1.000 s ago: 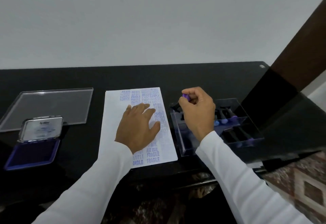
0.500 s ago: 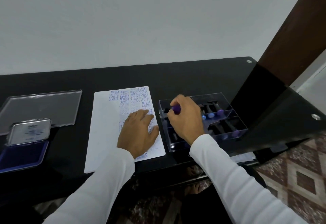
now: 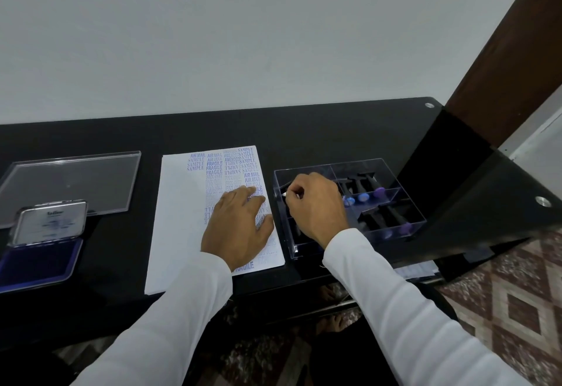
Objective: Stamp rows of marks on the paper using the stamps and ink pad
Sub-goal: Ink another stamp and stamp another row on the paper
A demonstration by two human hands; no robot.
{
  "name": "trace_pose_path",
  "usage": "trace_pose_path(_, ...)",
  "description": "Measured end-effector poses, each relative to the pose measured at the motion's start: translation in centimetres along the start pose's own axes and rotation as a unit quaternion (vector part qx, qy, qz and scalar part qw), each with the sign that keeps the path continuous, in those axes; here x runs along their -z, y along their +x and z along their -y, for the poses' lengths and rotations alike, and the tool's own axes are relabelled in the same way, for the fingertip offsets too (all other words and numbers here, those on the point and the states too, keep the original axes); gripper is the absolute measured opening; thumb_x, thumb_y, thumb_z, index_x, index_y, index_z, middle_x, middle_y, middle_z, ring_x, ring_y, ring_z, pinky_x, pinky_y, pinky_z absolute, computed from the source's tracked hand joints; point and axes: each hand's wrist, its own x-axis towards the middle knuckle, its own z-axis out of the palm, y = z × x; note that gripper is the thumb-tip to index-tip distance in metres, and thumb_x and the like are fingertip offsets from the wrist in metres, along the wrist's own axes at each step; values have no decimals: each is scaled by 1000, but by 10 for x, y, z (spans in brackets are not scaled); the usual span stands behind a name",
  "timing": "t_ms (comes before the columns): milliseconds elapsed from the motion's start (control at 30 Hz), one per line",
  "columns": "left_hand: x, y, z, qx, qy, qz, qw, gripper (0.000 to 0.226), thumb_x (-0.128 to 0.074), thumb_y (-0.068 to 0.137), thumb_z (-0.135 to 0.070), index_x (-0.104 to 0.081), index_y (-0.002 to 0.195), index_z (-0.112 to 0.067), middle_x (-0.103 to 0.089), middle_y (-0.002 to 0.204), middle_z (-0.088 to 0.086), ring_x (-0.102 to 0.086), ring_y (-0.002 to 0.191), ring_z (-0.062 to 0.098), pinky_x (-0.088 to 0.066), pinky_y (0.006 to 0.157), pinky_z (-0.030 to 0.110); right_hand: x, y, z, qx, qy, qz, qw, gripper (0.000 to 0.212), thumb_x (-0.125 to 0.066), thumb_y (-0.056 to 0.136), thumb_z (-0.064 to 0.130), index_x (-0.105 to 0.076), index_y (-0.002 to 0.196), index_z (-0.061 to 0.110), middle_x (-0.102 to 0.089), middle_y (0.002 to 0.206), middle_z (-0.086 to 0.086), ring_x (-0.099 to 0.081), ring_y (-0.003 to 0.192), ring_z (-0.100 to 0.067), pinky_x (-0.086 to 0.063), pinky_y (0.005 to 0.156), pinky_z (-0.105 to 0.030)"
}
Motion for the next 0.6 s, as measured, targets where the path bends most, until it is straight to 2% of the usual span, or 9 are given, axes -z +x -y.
trace_pose_path(67, 0, 0, 0, 0, 1, -2, 1000, 51, -48, 95, -48, -64, 132, -17, -55, 145, 4, -47, 134, 24, -37, 114, 43, 0, 0, 0, -6, -1, 15, 1000, 22, -57, 91, 21, -63, 70, 20, -60, 76, 3, -54, 63, -9, -37, 52, -15)
trace_pose_path(167, 0, 0, 0, 2, 2, -1, 1000, 52, -47, 95, -50, -63, 133, -18, -54, 146, 4, -46, 135, 24, -37, 115, 45, 1, 0, 1, -21, 7, 24, 999, 31, -57, 91, 19, -57, 60, 19, -58, 65, 1, -52, 56, -9, -28, 47, -12)
trace_pose_path(300, 0, 1, -1, 8, 1, 5, 1000, 55, -45, 95, -53, -63, 134, -19, -53, 147, 3, -46, 136, 24, -36, 116, 46, 1, 0, -1, -27, 28, 22, 999, 38, -58, 91, 19, -51, 54, 20, -56, 59, 0, -51, 51, -10, -28, 47, -11)
trace_pose_path(367, 1, 2, -1, 7, 0, 7, 1000, 52, -51, 96, -51, -63, 134, -18, -53, 147, 4, -46, 136, 25, -36, 116, 46, 2, -1, -2, -19, 26, 5, 999, 31, -58, 90, 19, -57, 59, 18, -60, 67, 0, -53, 60, -9, -27, 51, -10)
trace_pose_path(467, 3, 4, -3, 9, -3, 12, 1000, 50, -57, 96, -46, -61, 136, -17, -54, 147, 5, -47, 136, 26, -36, 116, 45, 7, -3, -6, 2, 15, -35, 999, 19, -58, 91, 21, -70, 78, 16, -63, 87, 1, -52, 81, -13, -35, 66, -18)
trace_pose_path(600, 12, 5, -20, 7, -57, -30, 998, 42, -60, 97, -34, -61, 134, -14, -58, 141, 6, -53, 129, 26, -44, 107, 41, 22, -9, -22, 4, 10, -64, 998, 17, -56, 92, 24, -72, 92, 20, -63, 100, 1, -51, 95, -16, -44, 76, -27)
